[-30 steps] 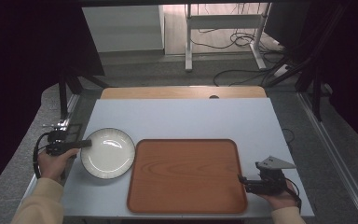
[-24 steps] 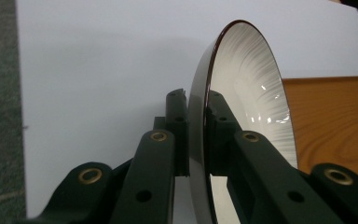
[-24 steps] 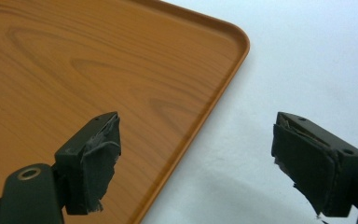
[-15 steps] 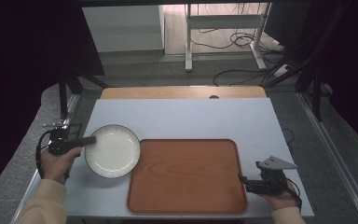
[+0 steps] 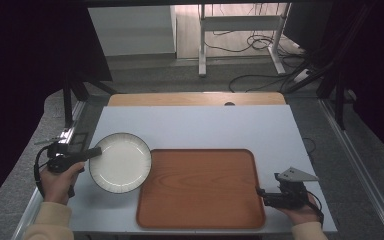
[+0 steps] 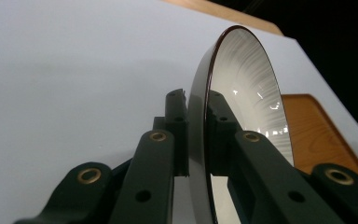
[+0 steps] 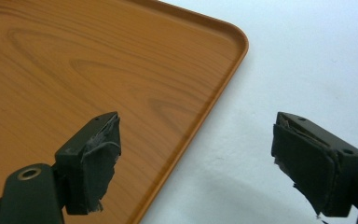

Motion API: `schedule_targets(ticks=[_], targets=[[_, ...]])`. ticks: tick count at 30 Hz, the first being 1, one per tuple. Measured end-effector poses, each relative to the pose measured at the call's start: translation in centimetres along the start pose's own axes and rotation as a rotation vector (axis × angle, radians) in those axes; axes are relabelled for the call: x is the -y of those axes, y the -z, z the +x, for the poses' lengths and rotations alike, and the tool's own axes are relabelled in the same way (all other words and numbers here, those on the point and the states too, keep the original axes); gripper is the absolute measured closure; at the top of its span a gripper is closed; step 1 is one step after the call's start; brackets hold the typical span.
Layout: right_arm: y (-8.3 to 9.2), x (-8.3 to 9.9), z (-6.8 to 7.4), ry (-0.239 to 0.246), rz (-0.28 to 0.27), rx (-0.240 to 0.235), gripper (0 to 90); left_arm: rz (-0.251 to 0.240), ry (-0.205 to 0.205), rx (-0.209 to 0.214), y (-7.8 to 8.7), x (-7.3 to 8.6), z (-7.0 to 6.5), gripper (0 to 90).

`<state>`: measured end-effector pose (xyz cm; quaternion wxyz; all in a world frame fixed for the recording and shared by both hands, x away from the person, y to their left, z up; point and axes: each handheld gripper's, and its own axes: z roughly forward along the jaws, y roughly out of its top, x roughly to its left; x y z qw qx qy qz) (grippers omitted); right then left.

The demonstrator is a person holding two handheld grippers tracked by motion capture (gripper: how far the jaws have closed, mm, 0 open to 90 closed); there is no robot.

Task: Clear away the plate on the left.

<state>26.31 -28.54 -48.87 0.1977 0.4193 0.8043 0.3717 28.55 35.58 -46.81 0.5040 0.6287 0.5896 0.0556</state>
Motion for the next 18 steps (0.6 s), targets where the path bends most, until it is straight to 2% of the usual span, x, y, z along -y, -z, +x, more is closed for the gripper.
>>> schedule_targets(ticks=[10, 18], targets=[[0.0, 0.0, 0.0, 0.004, -0.001, -0.001, 16.2, -0.065, 0.008, 0.048, 0.7, 0.3, -1.7, 82.1], [0.0, 0.0, 0.1, 0.006, -0.004, 0.003, 16.2, -0.042, -0.015, 0.068, -0.2, 0.8, -2.5, 82.0]])
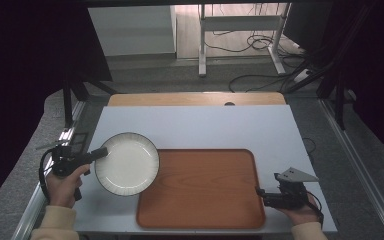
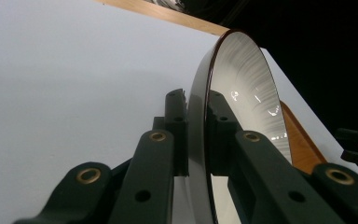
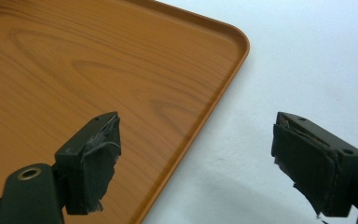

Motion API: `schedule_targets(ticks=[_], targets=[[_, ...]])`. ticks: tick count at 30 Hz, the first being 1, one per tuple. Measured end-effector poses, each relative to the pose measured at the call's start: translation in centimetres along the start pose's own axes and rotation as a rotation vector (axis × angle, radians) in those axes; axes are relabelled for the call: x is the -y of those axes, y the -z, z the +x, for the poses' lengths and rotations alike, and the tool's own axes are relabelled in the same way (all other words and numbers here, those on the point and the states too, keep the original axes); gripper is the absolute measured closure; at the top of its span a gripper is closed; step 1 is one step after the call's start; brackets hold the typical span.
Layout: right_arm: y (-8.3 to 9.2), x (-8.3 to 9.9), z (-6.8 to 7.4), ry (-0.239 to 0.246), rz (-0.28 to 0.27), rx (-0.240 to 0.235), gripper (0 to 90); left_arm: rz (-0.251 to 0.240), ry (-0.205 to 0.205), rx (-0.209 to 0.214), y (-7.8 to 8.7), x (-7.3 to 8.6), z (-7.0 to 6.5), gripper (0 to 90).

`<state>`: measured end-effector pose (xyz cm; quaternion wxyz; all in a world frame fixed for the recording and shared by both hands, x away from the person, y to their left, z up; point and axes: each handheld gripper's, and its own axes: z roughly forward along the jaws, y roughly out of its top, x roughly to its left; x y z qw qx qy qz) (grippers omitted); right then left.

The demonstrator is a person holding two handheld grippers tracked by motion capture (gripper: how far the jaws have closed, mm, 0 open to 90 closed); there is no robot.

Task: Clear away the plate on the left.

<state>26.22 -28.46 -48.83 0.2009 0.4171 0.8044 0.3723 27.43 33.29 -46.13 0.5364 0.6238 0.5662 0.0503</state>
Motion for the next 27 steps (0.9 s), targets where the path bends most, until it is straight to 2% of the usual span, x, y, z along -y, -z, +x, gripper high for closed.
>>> schedule_targets(ticks=[7, 13, 18, 22, 27], targets=[[0.1, 0.1, -0.1, -0.012, 0.003, 0.008, 16.2, 0.017, -0.005, 0.005, -0.7, 0.3, -0.3, 81.7], [0.2, 0.2, -0.1, -0.014, 0.005, 0.014, 16.2, 0.012, -0.001, 0.039, -1.1, 0.2, -0.7, 81.7], [0.1, 0.2, -0.2, -0.008, 0.009, 0.015, 16.2, 0.0, -0.031, 0.043, -1.3, 0.1, -1.5, 81.6], [0.1, 0.2, -0.1, -0.006, 0.01, 0.014, 16.2, 0.002, -0.026, 0.066, -1.8, 0.2, -2.0, 81.8], [0.2, 0.2, -0.1, -0.009, 0.008, 0.016, 16.2, 0.011, -0.037, 0.071, -2.1, 0.2, -2.5, 81.6]])
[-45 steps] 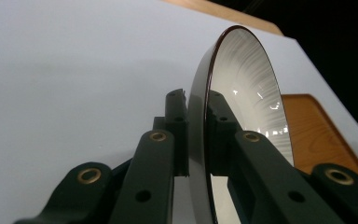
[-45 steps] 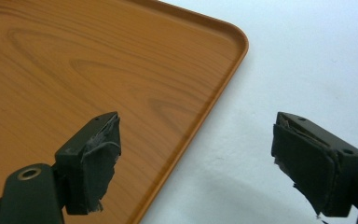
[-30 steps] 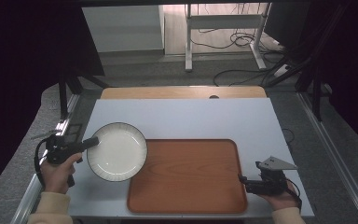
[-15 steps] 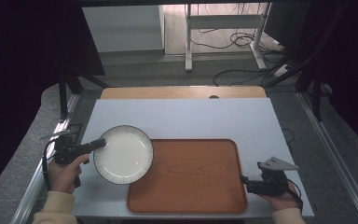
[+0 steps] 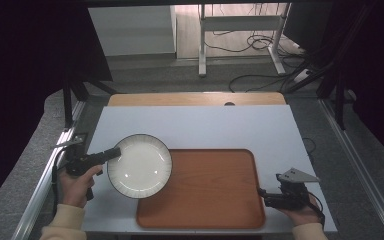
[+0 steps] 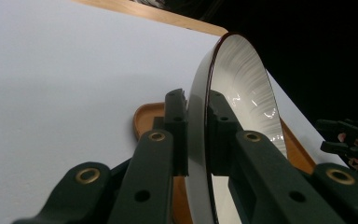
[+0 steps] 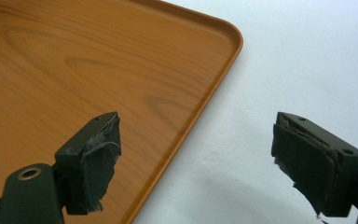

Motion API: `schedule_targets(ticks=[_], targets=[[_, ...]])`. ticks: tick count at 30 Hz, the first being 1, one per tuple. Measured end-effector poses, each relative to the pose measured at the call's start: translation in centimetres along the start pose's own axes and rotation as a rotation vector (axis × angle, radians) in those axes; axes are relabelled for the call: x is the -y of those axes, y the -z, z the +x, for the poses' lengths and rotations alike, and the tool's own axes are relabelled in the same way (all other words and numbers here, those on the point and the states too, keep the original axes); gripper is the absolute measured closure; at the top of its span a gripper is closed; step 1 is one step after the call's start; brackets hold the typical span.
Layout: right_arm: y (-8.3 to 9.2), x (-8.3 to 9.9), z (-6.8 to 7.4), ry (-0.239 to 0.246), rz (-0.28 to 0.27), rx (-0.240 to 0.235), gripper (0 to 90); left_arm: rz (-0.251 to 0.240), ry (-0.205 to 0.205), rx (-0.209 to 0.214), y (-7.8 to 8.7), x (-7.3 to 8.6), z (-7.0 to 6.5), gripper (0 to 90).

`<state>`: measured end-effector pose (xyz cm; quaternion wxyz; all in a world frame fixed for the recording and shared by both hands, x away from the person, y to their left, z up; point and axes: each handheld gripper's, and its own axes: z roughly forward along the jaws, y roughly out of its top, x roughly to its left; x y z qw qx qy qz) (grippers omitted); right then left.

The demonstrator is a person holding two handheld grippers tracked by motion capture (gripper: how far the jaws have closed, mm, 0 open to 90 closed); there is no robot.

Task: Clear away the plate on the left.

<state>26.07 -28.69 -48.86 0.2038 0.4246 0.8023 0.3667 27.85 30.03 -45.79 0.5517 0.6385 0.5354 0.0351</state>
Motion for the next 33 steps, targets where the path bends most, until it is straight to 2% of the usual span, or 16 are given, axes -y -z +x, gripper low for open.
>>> schedule_targets(ticks=[11, 16, 33], targets=[[-0.1, 0.0, 0.1, 0.005, 0.005, 0.002, 16.2, 0.0, -0.004, 0.016, -0.6, 0.1, -0.5, 81.5], [-0.1, 0.0, 0.1, 0.006, 0.004, 0.0, 16.2, 0.0, -0.021, 0.03, -0.9, 0.0, -1.1, 81.4], [-0.1, 0.0, 0.0, 0.0, 0.003, 0.001, 16.2, 0.03, -0.038, 0.077, -2.6, 0.3, -2.5, 81.2]])
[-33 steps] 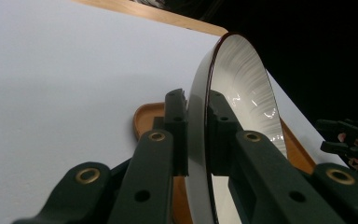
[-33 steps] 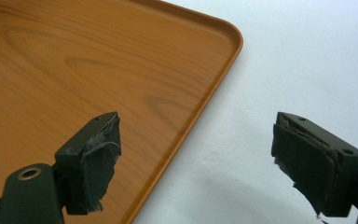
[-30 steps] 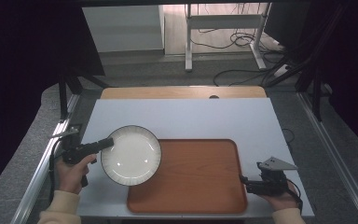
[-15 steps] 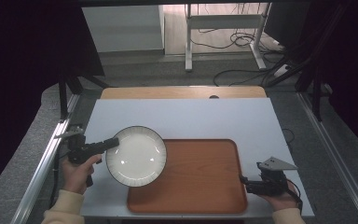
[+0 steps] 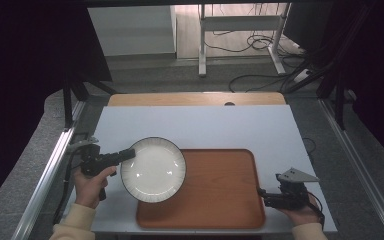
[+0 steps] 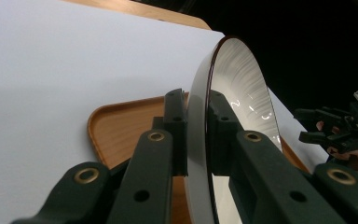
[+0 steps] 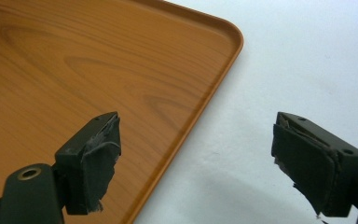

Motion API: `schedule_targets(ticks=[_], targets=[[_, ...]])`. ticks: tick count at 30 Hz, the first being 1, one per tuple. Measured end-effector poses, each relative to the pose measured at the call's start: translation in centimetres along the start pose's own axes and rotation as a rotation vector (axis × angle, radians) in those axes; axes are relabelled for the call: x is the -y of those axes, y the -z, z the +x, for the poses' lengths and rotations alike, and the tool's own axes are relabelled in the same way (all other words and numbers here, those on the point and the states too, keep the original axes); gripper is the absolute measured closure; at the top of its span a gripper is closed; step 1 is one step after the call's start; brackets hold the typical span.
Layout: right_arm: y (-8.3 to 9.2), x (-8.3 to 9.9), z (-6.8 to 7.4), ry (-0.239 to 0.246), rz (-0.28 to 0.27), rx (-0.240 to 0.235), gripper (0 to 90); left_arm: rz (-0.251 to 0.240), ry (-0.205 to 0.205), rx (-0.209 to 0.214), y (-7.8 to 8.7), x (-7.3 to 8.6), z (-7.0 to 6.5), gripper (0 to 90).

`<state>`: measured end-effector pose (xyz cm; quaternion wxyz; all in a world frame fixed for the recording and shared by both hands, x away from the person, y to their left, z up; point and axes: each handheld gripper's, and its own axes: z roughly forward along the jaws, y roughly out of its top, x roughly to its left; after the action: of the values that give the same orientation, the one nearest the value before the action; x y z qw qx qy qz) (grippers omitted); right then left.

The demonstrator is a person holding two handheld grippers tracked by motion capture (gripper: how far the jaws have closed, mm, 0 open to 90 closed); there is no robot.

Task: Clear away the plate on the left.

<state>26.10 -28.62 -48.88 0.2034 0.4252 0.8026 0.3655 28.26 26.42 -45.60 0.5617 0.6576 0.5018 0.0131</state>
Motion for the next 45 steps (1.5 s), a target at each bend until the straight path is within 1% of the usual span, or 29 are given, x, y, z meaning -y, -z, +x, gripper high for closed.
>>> schedule_targets(ticks=[5, 9, 13, 17, 18, 23, 25, 27, 28, 33, 40, 43, 45], targets=[[0.0, 0.0, -0.1, -0.002, -0.001, 0.002, 16.2, 0.005, -0.005, 0.008, -0.3, 0.0, -0.3, 81.1], [0.0, 0.0, -0.1, -0.002, 0.0, 0.0, 16.2, 0.013, -0.01, 0.018, -0.9, 0.1, -0.7, 81.1], [0.0, 0.0, -0.1, -0.006, -0.001, 0.002, 16.2, 0.032, -0.022, 0.028, -1.6, 0.2, -1.1, 81.0], [0.0, 0.0, -0.1, -0.007, 0.001, 0.003, 16.2, 0.037, -0.022, 0.035, -2.1, 0.2, -1.4, 80.9], [0.0, 0.0, -0.1, -0.006, 0.0, 0.003, 16.2, 0.039, -0.029, 0.035, -2.2, 0.2, -1.6, 80.9], [0.0, 0.0, -0.2, -0.007, 0.0, 0.007, 16.1, 0.041, -0.035, 0.042, -2.6, 0.1, -2.0, 80.8], [0.0, 0.0, -0.1, -0.008, 0.0, 0.006, 16.1, 0.048, -0.045, 0.047, -3.0, 0.0, -2.2, 80.8], [0.0, 0.0, -0.1, -0.008, 0.0, 0.006, 16.1, 0.051, -0.048, 0.049, -3.1, 0.0, -2.4, 80.8], [-0.1, -0.1, -0.2, -0.007, 0.0, 0.005, 16.1, 0.055, -0.057, 0.051, -3.2, -0.1, -2.5, 80.8], [-0.1, -0.1, -0.2, -0.008, 0.0, 0.002, 16.1, 0.059, -0.06, 0.055, -3.5, -0.2, -2.7, 80.8], [-0.1, -0.1, -0.2, -0.006, -0.003, -0.003, 16.0, 0.069, -0.067, 0.062, -4.6, -0.3, -3.4, 80.8], [-0.1, -0.1, -0.2, -0.004, -0.001, 0.0, 16.1, 0.078, -0.073, 0.07, -5.0, -0.3, -3.7, 80.9], [-0.1, -0.1, -0.2, -0.004, -0.003, -0.002, 16.0, 0.081, -0.083, 0.067, -5.2, -0.4, -3.9, 80.9]])
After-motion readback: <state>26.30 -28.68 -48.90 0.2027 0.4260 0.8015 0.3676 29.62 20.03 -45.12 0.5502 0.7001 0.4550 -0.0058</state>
